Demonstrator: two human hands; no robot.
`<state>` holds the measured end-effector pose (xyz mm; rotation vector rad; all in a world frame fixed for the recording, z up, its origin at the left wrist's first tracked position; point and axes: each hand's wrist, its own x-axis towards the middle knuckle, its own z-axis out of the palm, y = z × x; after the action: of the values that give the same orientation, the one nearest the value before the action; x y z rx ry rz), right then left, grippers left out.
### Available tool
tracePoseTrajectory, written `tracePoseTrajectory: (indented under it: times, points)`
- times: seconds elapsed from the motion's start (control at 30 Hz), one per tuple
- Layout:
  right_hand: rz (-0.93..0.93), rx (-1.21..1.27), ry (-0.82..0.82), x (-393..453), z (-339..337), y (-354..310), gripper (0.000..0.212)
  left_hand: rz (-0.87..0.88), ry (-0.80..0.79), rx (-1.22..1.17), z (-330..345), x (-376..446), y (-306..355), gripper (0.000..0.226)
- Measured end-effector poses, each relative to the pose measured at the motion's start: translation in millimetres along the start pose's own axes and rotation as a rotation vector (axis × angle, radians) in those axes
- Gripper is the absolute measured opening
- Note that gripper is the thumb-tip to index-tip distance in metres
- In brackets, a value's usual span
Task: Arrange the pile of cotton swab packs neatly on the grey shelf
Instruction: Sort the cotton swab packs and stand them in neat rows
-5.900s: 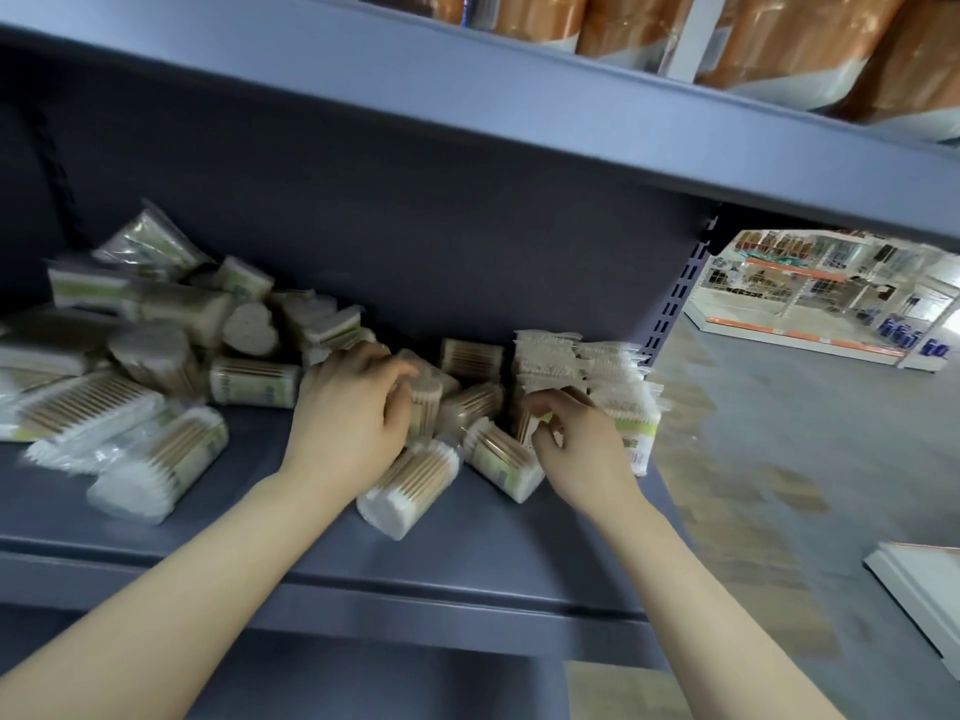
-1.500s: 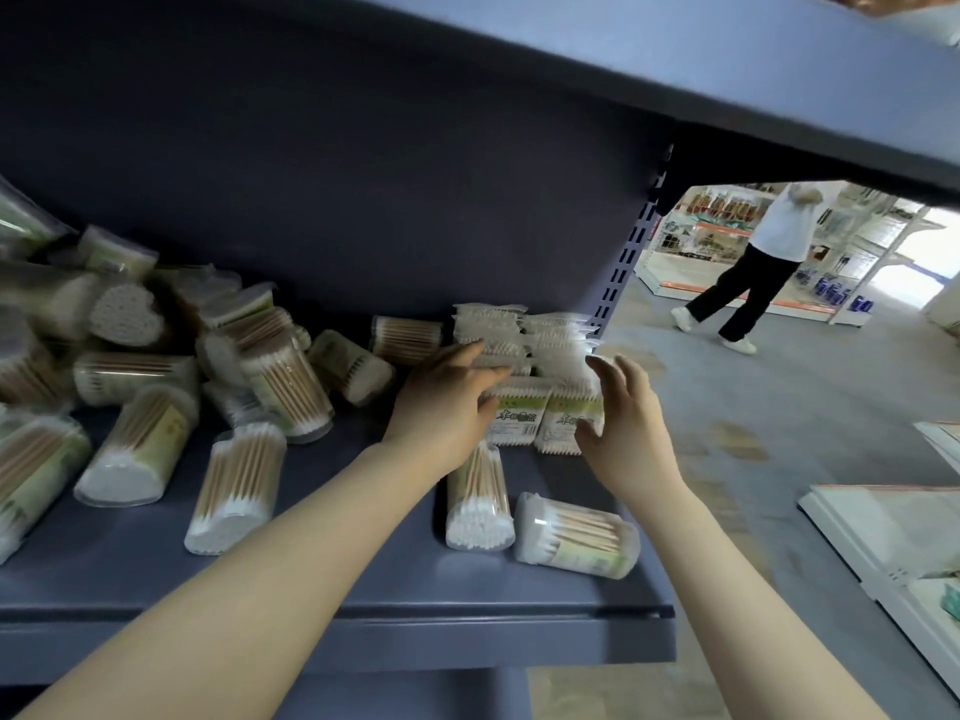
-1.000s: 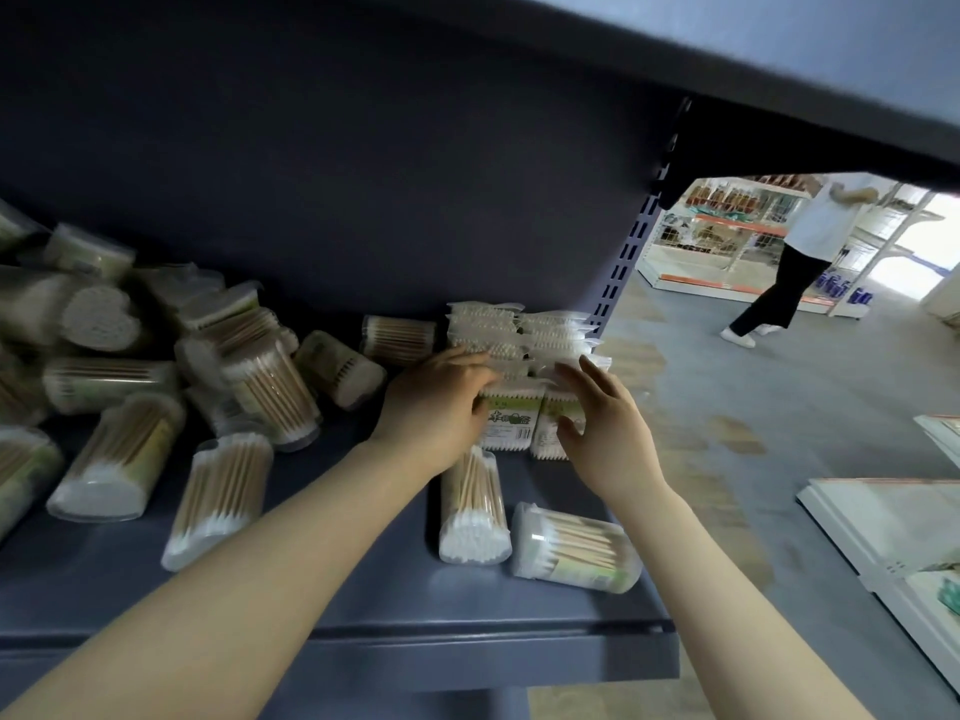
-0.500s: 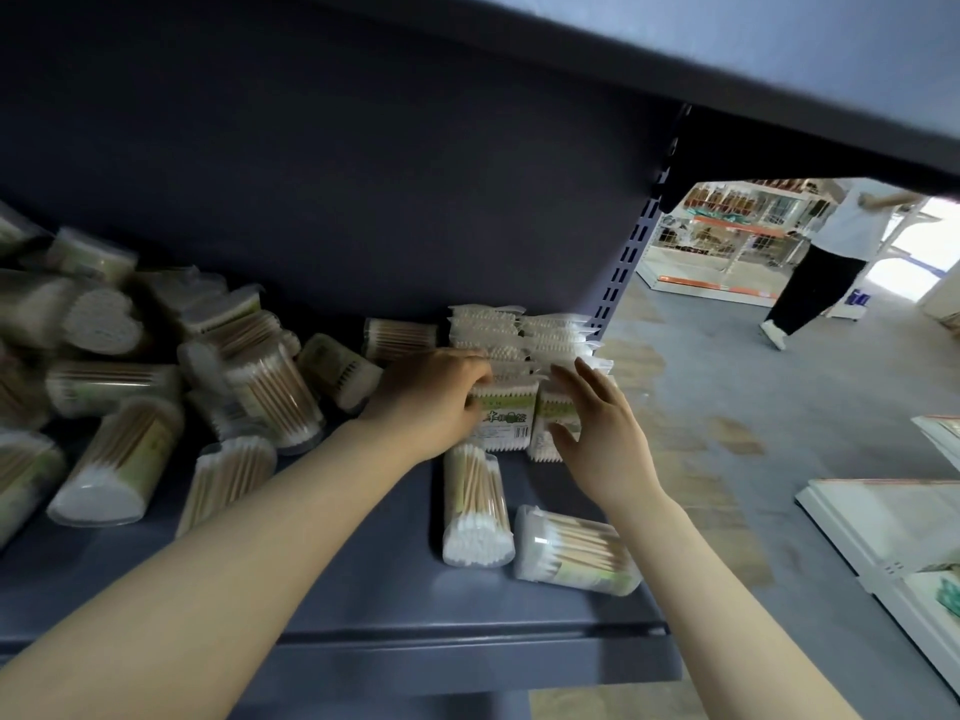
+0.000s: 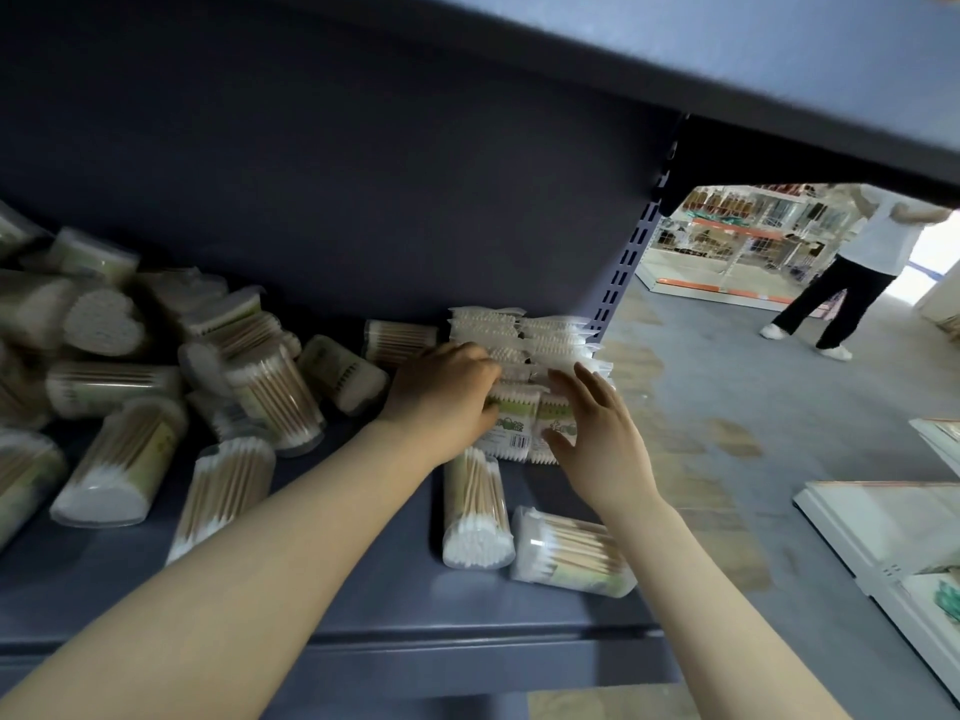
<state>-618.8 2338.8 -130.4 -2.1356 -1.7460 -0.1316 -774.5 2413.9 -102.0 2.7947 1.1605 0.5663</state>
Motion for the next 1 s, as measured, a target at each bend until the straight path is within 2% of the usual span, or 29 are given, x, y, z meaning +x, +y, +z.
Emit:
tracePoseTrajectory:
  times: [0.3,0.53,0.67,0.77,0.9,1.0]
  points:
    - [-0.008,-0.033,0.013,-0.7,-2.9,-2.8,0.058,-0.039,0.062,0.044,0.9,0.4,6.4,0.028]
    - [-0.020,-0.046,0.021,0.2,-3.2,-3.2,0.058,-0.063,0.053,0.007,5.4,-2.0,3.5,0.027]
    - [-0.004,-0.059,0.023,1.0,-8.2,-4.3,0.062,-0.026,0.052,-0.016,4.0,-5.7,2.6,0.034]
    - [-0.013,0.010,0.096,3.7,-14.1,-8.8,0.060,0.004,0.103,-0.078,2.4,-13.2,-5.3,0.045]
    - [-0.049,0.151,0.218,11.2,-19.6,-26.1,0.054,-0.002,0.258,-0.027,-3.2,-27.4,-27.9,0.034]
    - [-0.094,0.194,0.238,20.8,-20.5,-42.9,0.051,-0.077,0.249,0.040,-12.1,-38.7,-50.4,0.029]
